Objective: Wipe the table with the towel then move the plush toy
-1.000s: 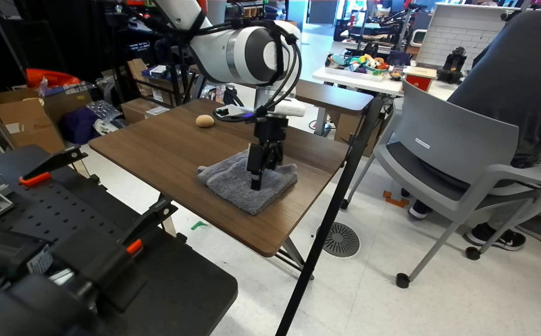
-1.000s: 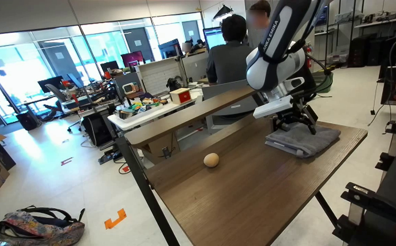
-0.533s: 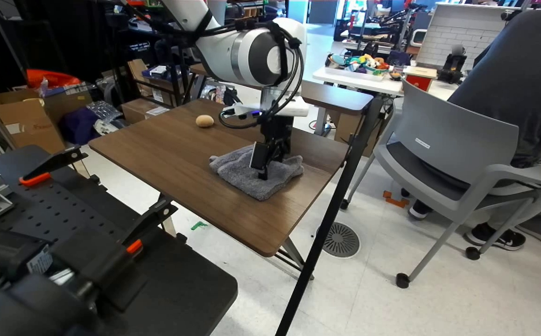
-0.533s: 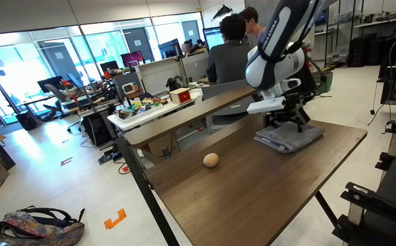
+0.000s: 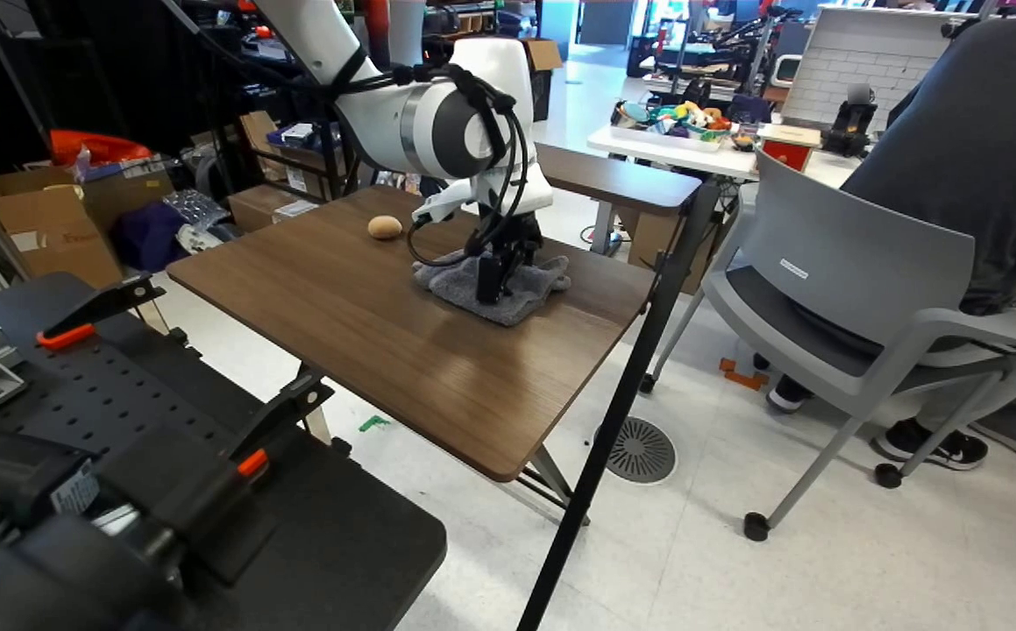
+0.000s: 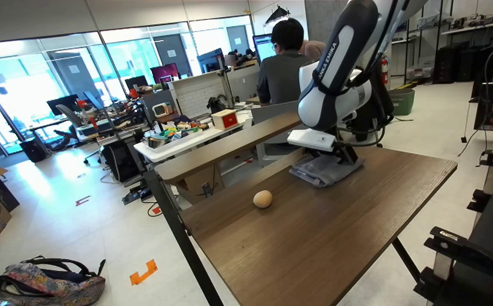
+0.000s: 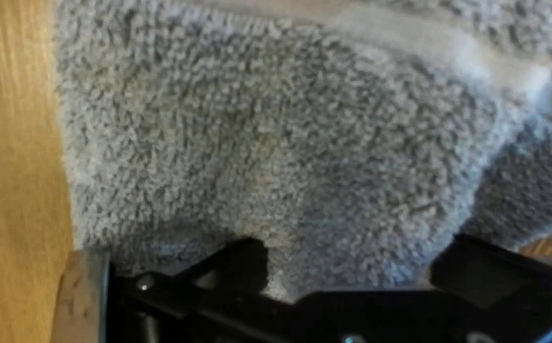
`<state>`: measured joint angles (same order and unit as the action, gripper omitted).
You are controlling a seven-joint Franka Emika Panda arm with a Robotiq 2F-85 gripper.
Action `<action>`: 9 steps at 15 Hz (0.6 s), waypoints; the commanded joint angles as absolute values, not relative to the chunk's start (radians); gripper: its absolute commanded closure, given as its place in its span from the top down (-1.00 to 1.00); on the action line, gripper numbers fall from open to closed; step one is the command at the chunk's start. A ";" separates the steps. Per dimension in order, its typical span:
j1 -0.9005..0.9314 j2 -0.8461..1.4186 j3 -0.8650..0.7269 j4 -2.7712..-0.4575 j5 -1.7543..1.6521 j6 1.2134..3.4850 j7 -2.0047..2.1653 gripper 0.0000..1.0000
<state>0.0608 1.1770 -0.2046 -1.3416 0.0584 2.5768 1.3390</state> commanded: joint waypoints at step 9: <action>0.081 1.177 -0.214 -1.303 0.035 2.280 1.341 1.00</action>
